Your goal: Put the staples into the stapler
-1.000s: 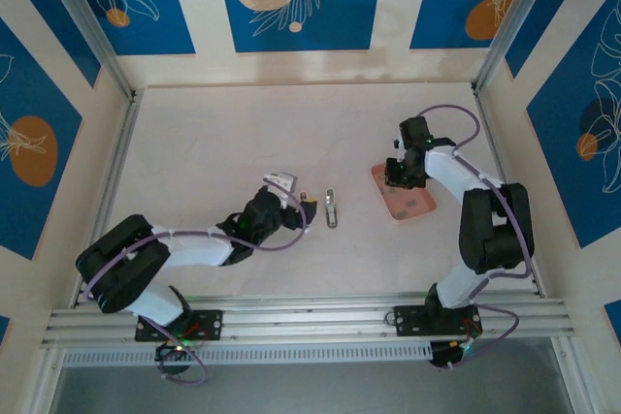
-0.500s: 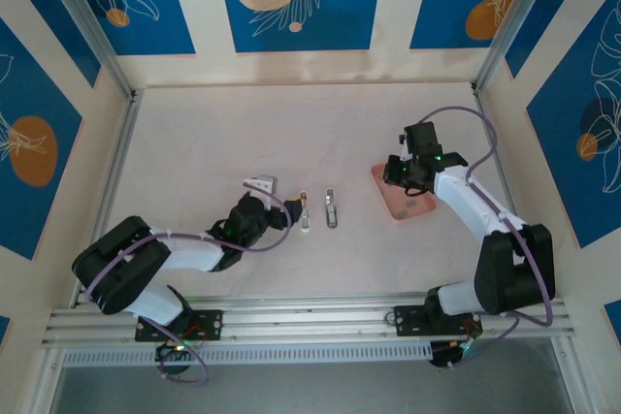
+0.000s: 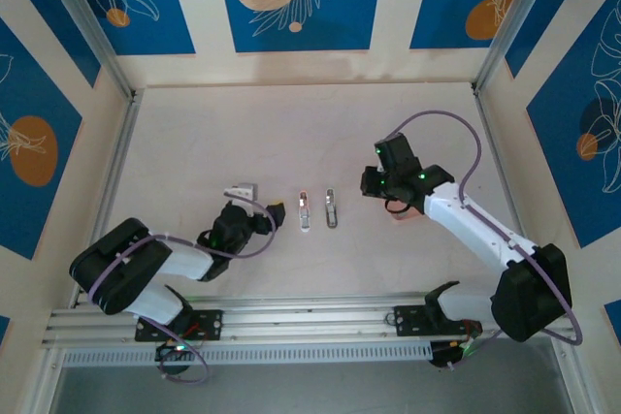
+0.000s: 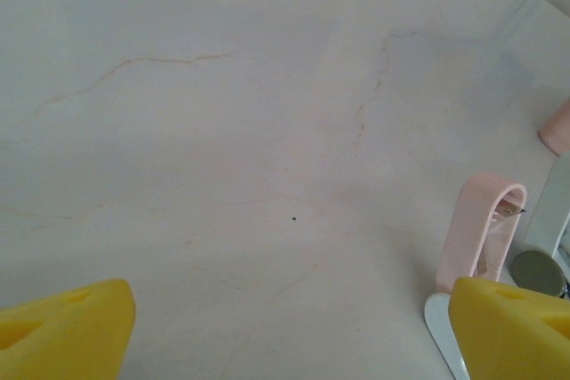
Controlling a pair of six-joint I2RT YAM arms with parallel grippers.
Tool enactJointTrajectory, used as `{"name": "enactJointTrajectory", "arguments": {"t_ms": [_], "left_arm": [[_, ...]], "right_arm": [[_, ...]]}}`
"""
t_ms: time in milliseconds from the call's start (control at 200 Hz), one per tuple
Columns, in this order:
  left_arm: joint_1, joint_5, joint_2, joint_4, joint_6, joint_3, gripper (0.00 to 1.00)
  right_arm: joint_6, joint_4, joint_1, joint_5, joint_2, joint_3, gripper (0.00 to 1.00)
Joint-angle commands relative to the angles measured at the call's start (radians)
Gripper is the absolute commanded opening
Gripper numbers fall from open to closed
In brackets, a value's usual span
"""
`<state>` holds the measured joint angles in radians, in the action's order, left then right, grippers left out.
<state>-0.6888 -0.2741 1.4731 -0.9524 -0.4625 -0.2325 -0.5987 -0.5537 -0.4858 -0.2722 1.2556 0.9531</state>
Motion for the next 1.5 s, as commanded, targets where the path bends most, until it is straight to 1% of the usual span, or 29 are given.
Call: {"name": "enactJointTrajectory", "arguments": {"t_ms": [0,70,225,335,435,595,850,970,1085,1145,1185,1235,1316,1396,1496], "left_arm": [[0.009,-0.064,-0.017,-0.113,0.003,0.052,0.91],[0.013,-0.093,-0.026,-0.122,0.013,0.07,0.91],[0.021,-0.09,-0.035,-0.087,0.042,0.075,0.92],[0.024,-0.098,-0.058,-0.032,0.053,0.073,0.93],[0.028,-0.118,-0.095,0.033,0.058,0.07,0.94],[0.033,-0.134,-0.129,0.108,0.074,0.068,0.95],[0.035,-0.078,-0.173,0.184,0.101,0.054,0.96],[0.038,-0.02,-0.174,0.231,0.131,0.02,0.96],[0.038,0.045,-0.168,0.258,0.134,-0.009,0.95],[0.054,0.111,-0.169,0.28,0.113,-0.032,0.94],[0.065,0.164,-0.171,0.307,0.095,-0.054,0.94],[0.075,0.217,-0.169,0.341,0.081,-0.086,0.94],[0.086,0.272,-0.154,0.384,0.073,-0.14,0.93],[0.095,0.31,-0.132,0.421,0.076,-0.186,0.93],[0.104,0.351,-0.108,0.455,0.085,-0.241,0.92]], "right_arm": [[-0.126,-0.009,-0.084,-0.068,0.022,0.009,0.16],[-0.178,0.009,-0.129,-0.084,0.044,0.01,0.16],[-0.27,0.018,-0.229,-0.117,0.125,0.047,0.16],[-0.321,0.018,-0.304,-0.14,0.192,0.09,0.16],[-0.355,0.014,-0.352,-0.151,0.254,0.128,0.16],[-0.375,-0.01,-0.381,-0.138,0.351,0.193,0.15],[-0.341,-0.05,-0.375,-0.133,0.407,0.258,0.15],[-0.25,-0.13,-0.332,-0.135,0.39,0.298,0.15],[-0.155,-0.233,-0.257,-0.139,0.349,0.315,0.15],[-0.11,-0.272,-0.213,-0.159,0.311,0.312,0.15],[-0.067,-0.281,-0.179,-0.149,0.285,0.303,0.15],[-0.017,-0.303,-0.097,-0.111,0.25,0.289,0.15],[0.043,-0.324,0.022,-0.039,0.224,0.267,0.16],[0.098,-0.334,0.123,0.018,0.219,0.245,0.15],[0.146,-0.336,0.218,0.075,0.251,0.228,0.16]]}}
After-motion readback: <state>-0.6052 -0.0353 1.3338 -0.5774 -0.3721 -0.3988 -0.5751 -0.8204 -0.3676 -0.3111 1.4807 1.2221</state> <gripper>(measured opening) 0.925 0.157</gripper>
